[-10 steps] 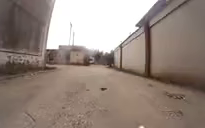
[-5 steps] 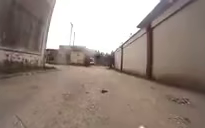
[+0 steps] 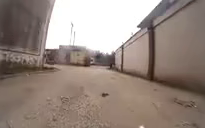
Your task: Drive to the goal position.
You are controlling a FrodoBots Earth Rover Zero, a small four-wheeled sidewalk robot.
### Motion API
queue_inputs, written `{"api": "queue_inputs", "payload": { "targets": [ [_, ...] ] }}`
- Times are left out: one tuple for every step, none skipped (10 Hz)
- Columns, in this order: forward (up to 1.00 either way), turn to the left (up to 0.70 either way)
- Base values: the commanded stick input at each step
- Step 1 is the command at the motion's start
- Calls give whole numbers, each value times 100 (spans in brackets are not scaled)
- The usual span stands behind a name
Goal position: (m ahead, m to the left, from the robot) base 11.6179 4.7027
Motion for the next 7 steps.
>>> {"api": "queue_inputs", "payload": {
  "targets": [
    [30, 0],
    [30, 0],
    [30, 0],
    [30, 0],
    [30, 0],
    [30, 0],
    [30, 0]
  ]
}}
